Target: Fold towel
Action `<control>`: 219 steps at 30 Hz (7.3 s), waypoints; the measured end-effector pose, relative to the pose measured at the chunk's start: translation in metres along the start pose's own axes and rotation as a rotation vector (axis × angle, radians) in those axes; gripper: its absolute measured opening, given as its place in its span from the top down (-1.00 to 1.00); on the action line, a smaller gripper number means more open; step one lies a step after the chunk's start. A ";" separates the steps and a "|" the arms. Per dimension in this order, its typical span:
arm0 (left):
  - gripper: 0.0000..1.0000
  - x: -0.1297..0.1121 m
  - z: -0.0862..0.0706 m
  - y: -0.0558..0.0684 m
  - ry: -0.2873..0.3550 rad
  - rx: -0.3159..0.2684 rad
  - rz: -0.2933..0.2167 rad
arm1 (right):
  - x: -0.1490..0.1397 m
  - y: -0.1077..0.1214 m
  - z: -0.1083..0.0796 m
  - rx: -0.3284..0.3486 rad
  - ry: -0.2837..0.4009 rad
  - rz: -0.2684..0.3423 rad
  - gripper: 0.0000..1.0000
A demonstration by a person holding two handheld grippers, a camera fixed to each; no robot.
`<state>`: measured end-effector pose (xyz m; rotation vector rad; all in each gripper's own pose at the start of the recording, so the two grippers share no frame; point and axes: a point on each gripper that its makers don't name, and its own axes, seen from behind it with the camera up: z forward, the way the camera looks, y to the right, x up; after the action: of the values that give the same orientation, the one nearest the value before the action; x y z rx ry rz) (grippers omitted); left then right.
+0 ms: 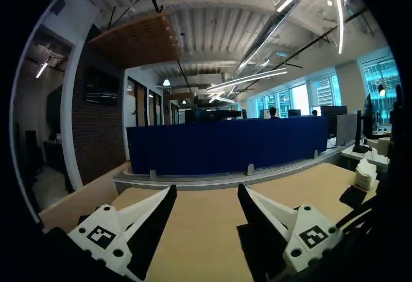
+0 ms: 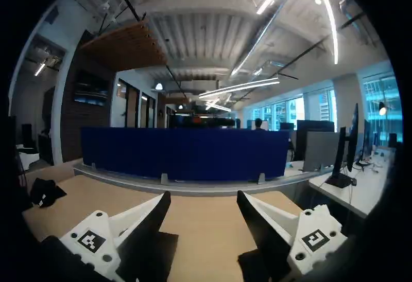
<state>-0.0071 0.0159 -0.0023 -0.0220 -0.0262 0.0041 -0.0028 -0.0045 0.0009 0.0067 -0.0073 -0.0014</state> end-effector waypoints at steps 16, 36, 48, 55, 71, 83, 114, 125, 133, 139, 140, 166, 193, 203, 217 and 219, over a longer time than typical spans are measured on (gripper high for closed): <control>-0.75 -0.032 -0.003 0.056 -0.222 -0.285 0.108 | -0.042 -0.070 -0.002 0.318 -0.238 -0.224 -1.00; -0.75 -0.077 -0.012 0.075 -0.308 -0.385 0.173 | -0.096 -0.094 -0.010 0.450 -0.382 -0.311 -1.00; -0.75 -0.145 -0.021 0.096 -0.398 -0.467 0.211 | -0.160 -0.096 -0.017 0.471 -0.463 -0.296 -1.00; -0.75 -0.190 -0.028 0.105 -0.487 -0.505 0.216 | -0.201 -0.098 -0.023 0.487 -0.530 -0.318 -1.00; -0.75 -0.253 -0.045 0.117 -0.628 -0.566 0.226 | -0.267 -0.096 -0.039 0.521 -0.669 -0.324 -1.00; -0.75 -0.287 -0.045 0.124 -0.727 -0.589 0.233 | -0.305 -0.098 -0.047 0.549 -0.746 -0.324 -0.97; -0.31 -0.313 -0.048 0.130 -0.848 -0.589 0.252 | -0.339 -0.108 -0.060 0.590 -0.828 -0.285 -0.06; 0.06 -0.312 -0.049 0.128 -0.871 -0.572 0.253 | -0.339 -0.110 -0.061 0.592 -0.827 -0.269 0.23; 0.73 -0.312 -0.047 0.129 -0.863 -0.579 0.275 | -0.338 -0.110 -0.061 0.589 -0.829 -0.269 0.50; 0.83 -0.310 -0.051 0.131 -0.858 -0.584 0.292 | -0.338 -0.108 -0.059 0.578 -0.838 -0.262 0.67; 0.83 -0.310 -0.051 0.132 -0.859 -0.585 0.292 | -0.338 -0.108 -0.058 0.576 -0.839 -0.261 0.69; 0.83 -0.249 -0.059 0.137 -0.798 -0.536 0.173 | -0.268 -0.102 -0.056 0.571 -0.762 -0.268 0.74; 0.83 -0.190 -0.076 0.128 -0.752 -0.490 0.099 | -0.206 -0.106 -0.079 0.593 -0.746 -0.288 0.74; 0.84 -0.184 -0.045 0.126 -0.722 -0.476 0.110 | -0.203 -0.105 -0.047 0.576 -0.741 -0.301 0.74; 0.83 -0.196 0.019 0.125 -0.698 -0.453 0.138 | -0.219 -0.106 0.022 0.542 -0.762 -0.222 0.74; 0.84 -0.199 0.025 0.126 -0.699 -0.451 0.139 | -0.223 -0.105 0.029 0.535 -0.767 -0.219 0.74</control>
<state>-0.2076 0.1417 0.0145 -0.4736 -0.7248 0.1452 -0.2260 -0.1093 0.0276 0.5422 -0.7735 -0.2216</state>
